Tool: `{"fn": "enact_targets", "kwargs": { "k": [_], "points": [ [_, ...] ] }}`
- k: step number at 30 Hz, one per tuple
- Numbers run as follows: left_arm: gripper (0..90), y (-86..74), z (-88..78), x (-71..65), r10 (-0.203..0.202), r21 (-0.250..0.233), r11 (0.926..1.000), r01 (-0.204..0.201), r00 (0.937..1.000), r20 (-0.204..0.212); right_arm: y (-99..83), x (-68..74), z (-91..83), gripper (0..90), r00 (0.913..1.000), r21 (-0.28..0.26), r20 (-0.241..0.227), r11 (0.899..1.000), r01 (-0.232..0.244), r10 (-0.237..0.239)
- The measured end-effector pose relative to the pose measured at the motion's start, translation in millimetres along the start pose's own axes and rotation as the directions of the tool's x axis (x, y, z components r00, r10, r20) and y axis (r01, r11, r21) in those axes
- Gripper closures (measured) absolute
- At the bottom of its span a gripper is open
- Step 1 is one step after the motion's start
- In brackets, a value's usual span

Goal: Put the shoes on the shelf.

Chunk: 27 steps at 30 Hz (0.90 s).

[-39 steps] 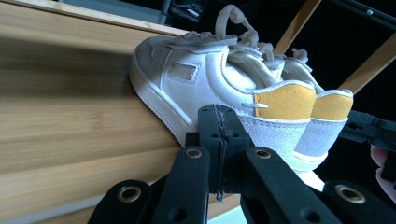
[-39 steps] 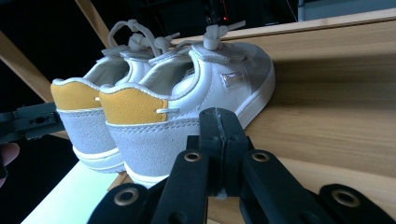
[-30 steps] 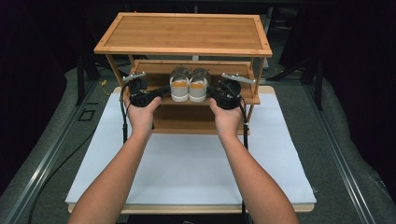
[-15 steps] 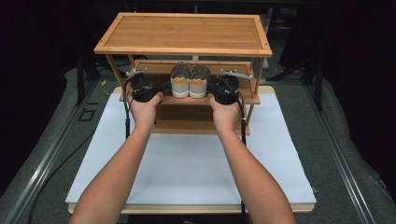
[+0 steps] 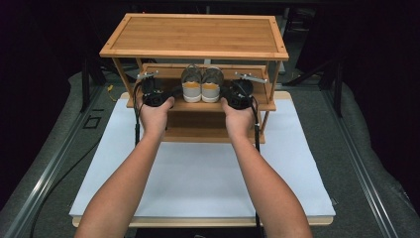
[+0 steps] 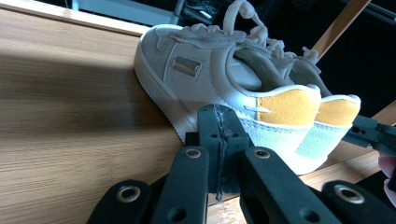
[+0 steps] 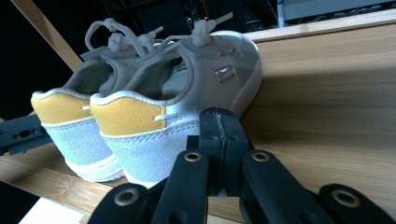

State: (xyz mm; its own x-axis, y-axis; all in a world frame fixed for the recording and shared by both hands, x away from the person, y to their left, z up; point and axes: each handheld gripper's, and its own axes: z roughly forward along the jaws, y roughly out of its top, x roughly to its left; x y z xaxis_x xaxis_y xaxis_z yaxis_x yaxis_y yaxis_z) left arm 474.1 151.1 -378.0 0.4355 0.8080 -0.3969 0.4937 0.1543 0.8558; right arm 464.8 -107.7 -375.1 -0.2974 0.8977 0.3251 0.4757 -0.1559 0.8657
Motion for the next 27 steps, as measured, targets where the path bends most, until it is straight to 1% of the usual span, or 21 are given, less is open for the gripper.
{"fn": "enact_targets", "kwargs": {
  "k": [2,3,4,8,10,11,12,13,14,16,17,18,19,20,21,22,23,24,25,26,27],
  "points": [
    [89.7,0.2,0.3,0.1,-0.001,0.002,1.0000,0.001,1.0000,0.000,1.1,-0.1,0.2,90.0,1.0000,0.009,0.009,1.000,0.002,-0.002],
    [89.7,0.6,0.3,0.2,-0.002,0.006,1.0000,0.002,1.0000,0.001,1.1,0.7,1.3,90.0,0.9998,0.000,0.021,1.000,-0.001,0.001],
    [89.7,1.1,0.1,0.0,-0.001,0.011,0.9999,0.001,1.0000,-0.001,1.0,1.0,2.2,90.0,0.9998,-0.013,0.020,1.000,0.000,0.000],
    [89.7,-0.5,-0.4,-0.9,0.005,0.002,1.0000,-0.005,1.0000,-0.008,0.8,2.1,1.8,90.0,0.9996,-0.012,0.028,1.000,0.004,-0.004],
    [89.7,-1.8,-0.6,-0.5,-0.007,-0.002,1.0000,0.007,1.0000,-0.004,0.9,1.9,1.6,90.0,0.9997,-0.008,0.024,1.000,-0.003,0.004],
    [89.6,-1.8,-0.5,-0.5,-0.008,-0.004,1.0000,0.008,1.0000,-0.003,0.9,2.4,1.9,90.0,0.9995,-0.013,0.030,1.000,-0.004,0.004],
    [89.6,-1.8,-0.5,-0.5,-0.008,-0.004,1.0000,0.008,1.0000,-0.003,1.5,2.9,0.3,90.0,0.9994,0.010,0.034,1.000,0.001,-0.002],
    [89.6,-1.2,-0.8,-0.3,-0.014,0.002,0.9999,0.014,0.9999,-0.002,1.1,4.2,1.1,90.0,0.9988,-0.002,0.049,1.000,0.005,-0.005],
    [89.5,-1.1,-0.7,0.1,-0.019,0.002,0.9998,0.019,0.9998,0.001,1.5,4.9,0.3,89.3,0.9985,0.008,0.054,1.000,0.012,-0.013],
    [88.9,-0.8,-1.1,0.8,-0.021,0.007,0.9998,0.021,0.9998,0.005,1.3,4.0,0.0,83.6,0.9984,0.002,0.054,1.000,0.019,-0.020],
    [88.2,-0.8,-3.1,0.9,-0.025,0.023,0.9994,0.025,0.9996,0.012,1.0,2.5,-0.2,82.5,0.9980,-0.005,0.059,1.000,0.022,-0.022],
    [87.9,-1.1,-3.5,0.2,-0.029,0.017,0.9994,0.029,0.9995,0.015,1.0,0.3,-1.8,81.8,0.9987,0.011,0.048,1.000,0.018,-0.019],
    [87.8,-1.3,-4.5,-0.3,-0.027,0.020,0.9995,0.026,0.9994,0.021,0.3,-2.2,-2.2,80.8,0.9997,0.009,0.022,1.000,0.006,-0.007],
    [87.9,-1.4,-5.6,-0.8,-0.028,0.020,0.9994,0.027,0.9993,0.026,-0.7,-3.4,-2.5,80.3,0.9999,0.002,0.008,1.000,-0.009,0.009],
    [88.2,-1.7,-6.5,-2.0,-0.034,0.017,0.9993,0.033,0.9990,0.029,-0.9,-3.8,-4.0,80.1,1.0000,0.018,0.001,1.000,-0.007,0.007],
    [88.4,-1.9,-6.9,-2.8,-0.032,0.016,0.9994,0.032,0.9990,0.032,-0.8,-2.4,-5.5,80.1,0.9999,0.027,0.010,1.000,0.005,-0.005],
    [88.2,-2.0,-7.9,-3.8,-0.028,0.019,0.9994,0.027,0.9991,0.031,-0.8,-1.3,-6.6,79.9,0.9998,0.029,0.007,0.999,0.017,-0.017],
    [87.8,-2.0,-7.9,-3.8,-0.028,0.019,0.9994,0.027,0.9991,0.031,-0.8,-1.3,-6.6,79.9,0.9998,0.029,0.007,0.999,0.017,-0.017],
    [87.3,-2.4,-9.5,-5.4,-0.028,0.012,0.9996,0.027,0.9986,0.045,-1.5,2.6,-8.7,78.4,0.9994,0.003,0.003,0.999,0.035,-0.035],
    [86.2,-2.6,-10.4,-6.1,-0.035,0.011,0.9994,0.034,0.9981,0.051,-1.2,3.7,-11.3,77.0,0.9990,0.013,0.000,0.999,0.045,-0.045],
    [85.6,-2.7,-11.1,-7.3,-0.033,0.011,0.9994,0.033,0.9977,0.058,-1.3,4.4,-12.5,75.7,0.9989,0.007,-0.006,0.999,0.047,-0.047]
  ]
}}
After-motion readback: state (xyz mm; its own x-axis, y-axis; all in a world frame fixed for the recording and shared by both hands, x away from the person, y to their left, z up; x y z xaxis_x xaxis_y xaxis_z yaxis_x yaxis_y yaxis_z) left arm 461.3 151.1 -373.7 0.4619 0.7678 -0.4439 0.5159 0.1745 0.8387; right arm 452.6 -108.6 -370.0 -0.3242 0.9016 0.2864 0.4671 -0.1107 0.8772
